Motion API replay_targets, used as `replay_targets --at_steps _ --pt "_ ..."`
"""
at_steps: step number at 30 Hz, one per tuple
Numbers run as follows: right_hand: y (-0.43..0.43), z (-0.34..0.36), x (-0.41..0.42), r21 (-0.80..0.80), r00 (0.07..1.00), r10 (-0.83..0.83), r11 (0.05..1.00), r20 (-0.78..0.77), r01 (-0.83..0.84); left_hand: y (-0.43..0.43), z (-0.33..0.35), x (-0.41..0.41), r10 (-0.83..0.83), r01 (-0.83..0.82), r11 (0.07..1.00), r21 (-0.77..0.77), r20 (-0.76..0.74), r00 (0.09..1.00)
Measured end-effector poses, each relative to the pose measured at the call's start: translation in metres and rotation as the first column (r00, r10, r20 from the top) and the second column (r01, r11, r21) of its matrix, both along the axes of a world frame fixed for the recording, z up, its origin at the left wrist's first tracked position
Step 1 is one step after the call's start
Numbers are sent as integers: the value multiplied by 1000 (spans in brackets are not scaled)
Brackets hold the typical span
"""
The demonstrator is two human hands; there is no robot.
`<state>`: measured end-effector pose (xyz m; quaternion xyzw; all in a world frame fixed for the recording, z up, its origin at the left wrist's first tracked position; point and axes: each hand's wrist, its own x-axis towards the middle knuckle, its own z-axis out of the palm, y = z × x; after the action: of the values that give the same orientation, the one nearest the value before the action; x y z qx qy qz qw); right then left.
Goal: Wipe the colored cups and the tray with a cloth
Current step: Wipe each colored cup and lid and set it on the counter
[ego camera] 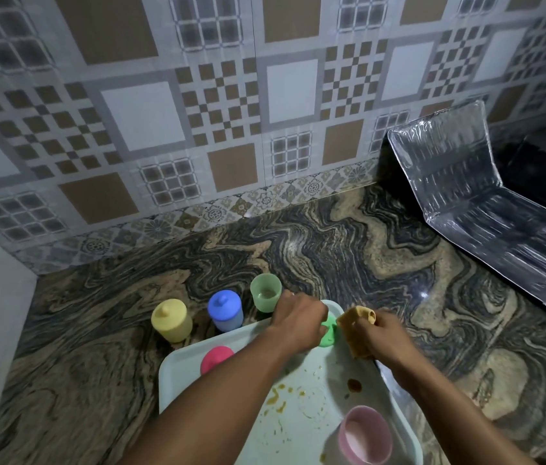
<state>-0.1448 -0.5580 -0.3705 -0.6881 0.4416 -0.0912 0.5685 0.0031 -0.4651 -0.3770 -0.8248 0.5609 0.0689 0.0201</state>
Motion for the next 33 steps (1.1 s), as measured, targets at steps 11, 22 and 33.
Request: replay_targets --at_steps 11,22,33 --pt "14 -29 21 -741 900 428 580 -77 -339 24 20 20 117 -108 932 -347 3 993" --pt "26 10 41 219 912 -125 975 391 39 58 18 41 248 -159 777 -609 64 967" --pt "41 27 71 342 904 -148 940 401 2 67 24 32 157 -126 727 -676 -15 987"
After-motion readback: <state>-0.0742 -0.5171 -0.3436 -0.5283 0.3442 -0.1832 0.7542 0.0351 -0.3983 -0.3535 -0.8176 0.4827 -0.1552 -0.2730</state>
